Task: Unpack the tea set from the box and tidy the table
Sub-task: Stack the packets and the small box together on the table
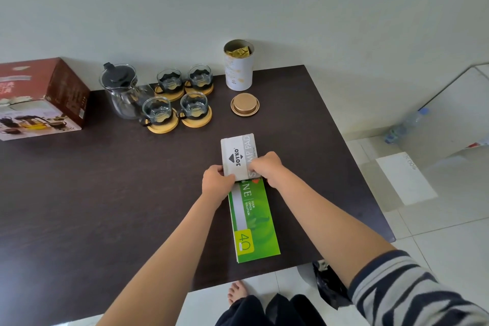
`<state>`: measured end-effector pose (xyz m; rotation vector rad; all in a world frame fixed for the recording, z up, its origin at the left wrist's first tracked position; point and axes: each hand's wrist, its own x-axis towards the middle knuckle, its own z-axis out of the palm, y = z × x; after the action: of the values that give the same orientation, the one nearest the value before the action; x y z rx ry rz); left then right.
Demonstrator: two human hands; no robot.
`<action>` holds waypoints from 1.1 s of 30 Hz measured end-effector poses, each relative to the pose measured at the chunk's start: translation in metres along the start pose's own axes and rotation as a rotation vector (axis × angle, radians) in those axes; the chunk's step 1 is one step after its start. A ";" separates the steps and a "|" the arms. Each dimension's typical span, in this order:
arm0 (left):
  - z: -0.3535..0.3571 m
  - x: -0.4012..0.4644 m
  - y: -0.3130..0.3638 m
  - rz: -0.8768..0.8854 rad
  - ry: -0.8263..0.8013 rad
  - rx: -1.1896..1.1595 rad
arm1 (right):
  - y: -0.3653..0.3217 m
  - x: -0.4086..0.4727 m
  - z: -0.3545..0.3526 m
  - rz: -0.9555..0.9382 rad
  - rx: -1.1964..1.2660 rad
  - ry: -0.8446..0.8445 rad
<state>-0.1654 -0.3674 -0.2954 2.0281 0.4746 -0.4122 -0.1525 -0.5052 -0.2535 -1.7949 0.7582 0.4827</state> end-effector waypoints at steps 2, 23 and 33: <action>0.000 0.002 -0.002 -0.028 -0.006 -0.053 | 0.000 0.000 0.002 0.009 0.051 -0.020; 0.075 0.078 0.159 -0.082 -0.131 -0.227 | -0.083 0.097 -0.130 -0.145 0.194 -0.056; 0.116 0.174 0.231 -0.013 -0.011 -0.120 | -0.143 0.201 -0.162 -0.219 0.095 0.049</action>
<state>0.0877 -0.5454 -0.2598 1.9066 0.4941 -0.3935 0.0854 -0.6789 -0.2314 -1.7805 0.5988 0.2542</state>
